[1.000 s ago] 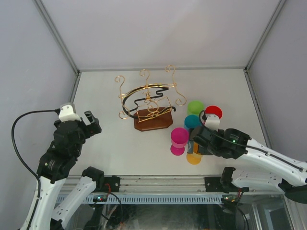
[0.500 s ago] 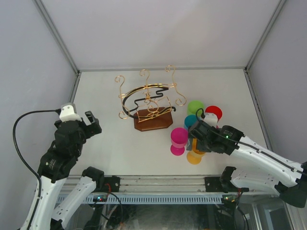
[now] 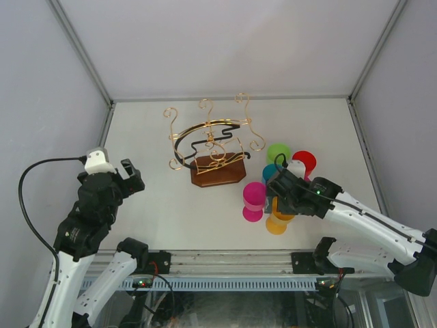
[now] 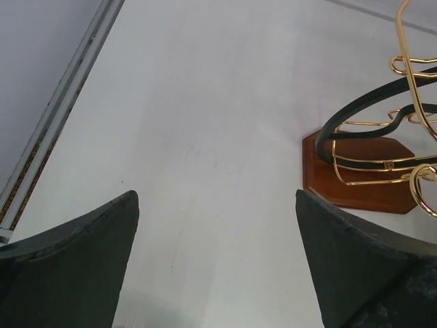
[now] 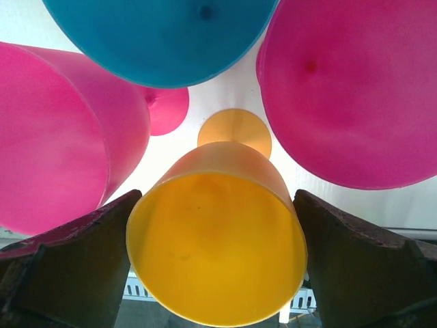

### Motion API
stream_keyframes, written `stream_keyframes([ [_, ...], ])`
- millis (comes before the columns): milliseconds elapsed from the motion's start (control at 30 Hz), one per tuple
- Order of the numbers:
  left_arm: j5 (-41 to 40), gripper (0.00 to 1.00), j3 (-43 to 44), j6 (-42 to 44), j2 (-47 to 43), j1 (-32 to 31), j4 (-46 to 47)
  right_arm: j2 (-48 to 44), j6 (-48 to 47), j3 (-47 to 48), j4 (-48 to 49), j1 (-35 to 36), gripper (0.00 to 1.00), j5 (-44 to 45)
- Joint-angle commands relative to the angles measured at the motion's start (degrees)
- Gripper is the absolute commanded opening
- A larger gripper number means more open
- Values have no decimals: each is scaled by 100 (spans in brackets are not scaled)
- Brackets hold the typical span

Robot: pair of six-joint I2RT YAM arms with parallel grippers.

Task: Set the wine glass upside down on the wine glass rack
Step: Pick up the wine glass at the center of the board.

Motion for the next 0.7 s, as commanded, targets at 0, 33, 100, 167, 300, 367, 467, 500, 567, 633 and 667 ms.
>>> stream_keyframes([
  [0, -86, 100, -77, 53, -45, 15, 188, -181, -107, -17, -26, -23, 93, -106],
  [33, -80, 100, -80, 43, -45, 22, 192, -195, -107, -17, -76, -19, 94, -133],
  [100, -66, 100, -88, 38, -29, 15, 198, -192, -118, -16, -134, -14, 95, -171],
  [167, -64, 100, -95, 30, -19, 15, 195, -172, -132, -32, -160, -2, 95, -196],
  [300, -55, 100, -95, 29, -1, 19, 182, -104, -167, -120, -68, 4, 91, -289],
  [367, -64, 100, -92, 29, -4, 19, 183, -61, -155, -124, -68, 50, 88, -311],
  [467, -67, 100, -99, 29, -4, 19, 177, -47, -140, -125, -81, 113, 84, -309],
  [500, -65, 100, -98, 30, -1, 17, 177, -59, -122, -121, -93, 126, 82, -309],
  [567, -77, 100, -102, 29, 13, 15, 179, -98, -94, -121, -118, 167, 78, -280],
  [633, -89, 100, -95, 29, 16, 17, 177, -189, -66, -122, -156, 183, 71, -249],
  [667, -90, 100, -95, 29, 17, 15, 169, -235, -55, -122, -171, 185, 69, -255],
])
